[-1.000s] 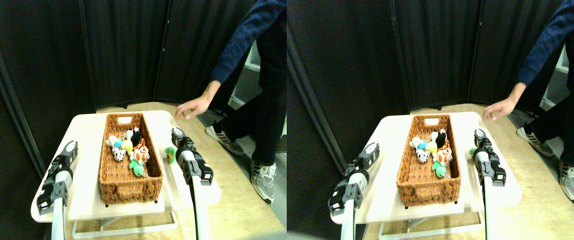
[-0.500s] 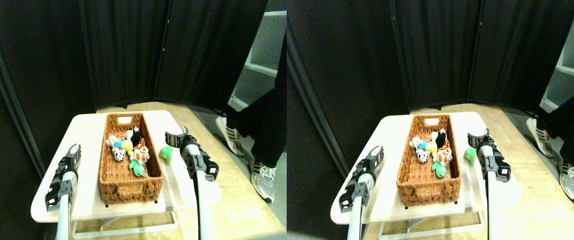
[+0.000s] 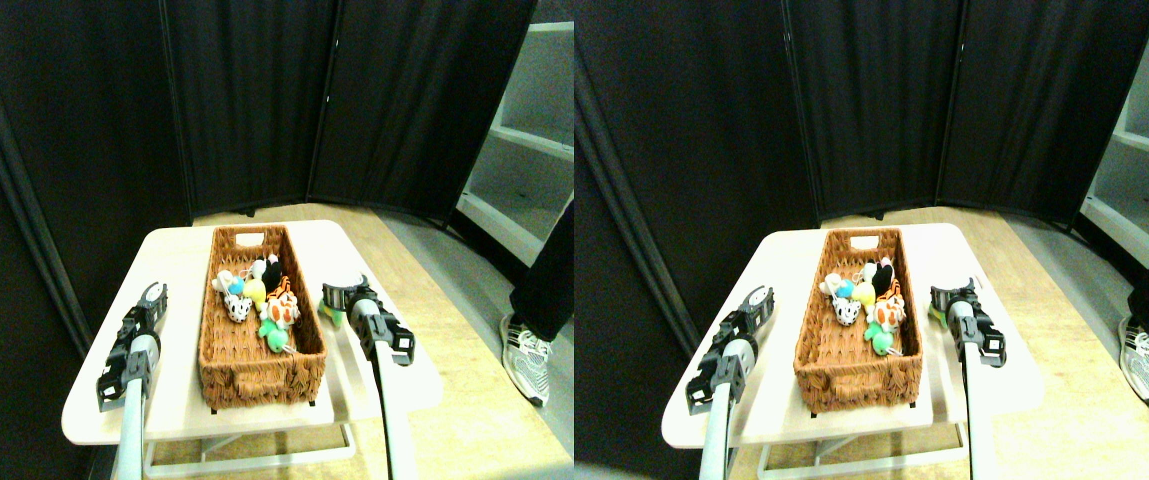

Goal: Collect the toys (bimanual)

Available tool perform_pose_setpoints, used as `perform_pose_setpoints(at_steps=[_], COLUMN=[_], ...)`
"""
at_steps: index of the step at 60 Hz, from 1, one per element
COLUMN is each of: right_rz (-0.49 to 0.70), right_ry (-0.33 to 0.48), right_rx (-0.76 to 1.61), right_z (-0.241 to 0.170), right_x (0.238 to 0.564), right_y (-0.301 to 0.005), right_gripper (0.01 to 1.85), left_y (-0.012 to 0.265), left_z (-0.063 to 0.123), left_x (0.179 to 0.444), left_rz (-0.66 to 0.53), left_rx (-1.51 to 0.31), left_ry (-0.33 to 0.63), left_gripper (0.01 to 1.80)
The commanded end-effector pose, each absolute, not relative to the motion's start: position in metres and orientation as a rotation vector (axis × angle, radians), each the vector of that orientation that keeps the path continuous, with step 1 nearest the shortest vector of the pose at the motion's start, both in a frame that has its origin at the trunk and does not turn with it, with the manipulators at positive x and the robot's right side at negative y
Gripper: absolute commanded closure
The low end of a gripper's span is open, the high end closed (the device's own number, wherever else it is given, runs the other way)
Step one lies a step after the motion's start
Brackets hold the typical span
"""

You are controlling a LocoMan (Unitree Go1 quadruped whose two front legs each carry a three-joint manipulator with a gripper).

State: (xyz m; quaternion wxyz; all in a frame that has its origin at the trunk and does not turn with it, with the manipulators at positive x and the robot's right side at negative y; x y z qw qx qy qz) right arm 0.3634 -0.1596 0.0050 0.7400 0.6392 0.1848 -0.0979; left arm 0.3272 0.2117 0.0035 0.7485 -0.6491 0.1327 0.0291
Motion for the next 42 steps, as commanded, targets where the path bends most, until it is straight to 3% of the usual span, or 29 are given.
perform_pose_setpoints(at_steps=[1, 24, 42], right_rz=[-0.210, -0.343, -0.357], right_ry=[0.420, 0.465, 0.457], right_rx=[1.410, 1.458, 1.492], right_z=[-0.001, -0.031, -0.043], right_x=[0.367, 0.370, 0.363], right_y=[-0.155, -0.158, -0.155], right_gripper=[1.13, 1.11, 1.39], left_y=[0.208, 0.204, 0.195], left_z=[0.014, 0.022, 0.029], left_x=[0.330, 0.332, 0.331], left_rz=[0.026, 0.003, 0.006], left_rx=[-1.410, -1.413, -1.406], left_ry=[0.260, 0.268, 0.268], left_gripper=[1.75, 1.74, 1.75])
